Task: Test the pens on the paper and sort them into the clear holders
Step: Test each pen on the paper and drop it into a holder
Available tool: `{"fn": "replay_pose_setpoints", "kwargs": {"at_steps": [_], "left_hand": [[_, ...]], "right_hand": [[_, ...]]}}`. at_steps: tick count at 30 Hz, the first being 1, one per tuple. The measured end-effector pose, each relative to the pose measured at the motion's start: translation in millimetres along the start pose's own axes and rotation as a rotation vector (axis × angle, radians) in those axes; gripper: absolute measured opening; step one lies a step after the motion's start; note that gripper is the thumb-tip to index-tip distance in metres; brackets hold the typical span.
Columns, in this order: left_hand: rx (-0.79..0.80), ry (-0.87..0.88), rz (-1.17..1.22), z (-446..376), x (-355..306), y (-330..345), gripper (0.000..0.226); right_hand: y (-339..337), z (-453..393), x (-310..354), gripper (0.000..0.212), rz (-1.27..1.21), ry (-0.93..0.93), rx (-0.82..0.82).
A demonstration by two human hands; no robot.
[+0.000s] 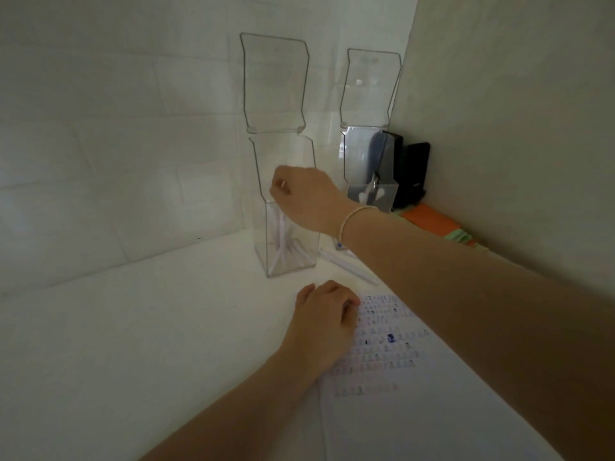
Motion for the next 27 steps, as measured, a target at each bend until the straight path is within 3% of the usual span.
{"fn": "replay_pose_setpoints", "kwargs": {"at_steps": [2, 4, 5, 6, 10, 13, 20, 24, 27], "left_hand": [[-0.006, -0.011, 0.004, 0, 1, 0, 0.018], [-0.005, -0.005, -0.009, 0, 1, 0, 0.018], [-0.006, 0.005, -0.02, 0, 0, 0, 0.018], [-0.01, 0.012, -0.024, 0, -1, 0, 0.017], [-0.038, 0.001, 0.02, 1, 2, -2, 0.016], [-0.024, -0.005, 0.026, 1, 1, -1, 0.019], [-0.032, -0.041, 0.074, 2, 5, -1, 0.023], [-0.018, -0.032, 0.052, 1, 5, -1, 0.018], [-0.047, -0.008, 0.01, 1, -2, -5, 0.027]], "right_hand": [[-30, 7, -7, 0.014, -0.135, -0.039, -0.294], [-64, 26, -34, 0.005, -0.313, 0.036, -0.615], [-70, 36, -52, 0.007, -0.344, 0.12, -0.669], [-65, 42, -70, 0.01, -0.316, 0.209, -0.619], [10, 67, -111, 0.005, 0.045, 0.342, 0.002], [47, 84, -115, 0.025, 0.078, 0.324, 0.221], [72, 84, -115, 0.05, 0.109, 0.336, 0.319], [55, 96, -119, 0.07, -0.262, 0.525, 0.414], [41, 115, -109, 0.071, -0.571, 0.617, 0.476]]}}
Point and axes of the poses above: each hand's wrist, its own z-axis away from the middle knuckle, its own y-axis out of the palm, x = y × z, the point moved 8 cm from there along -z, towards the middle knuckle
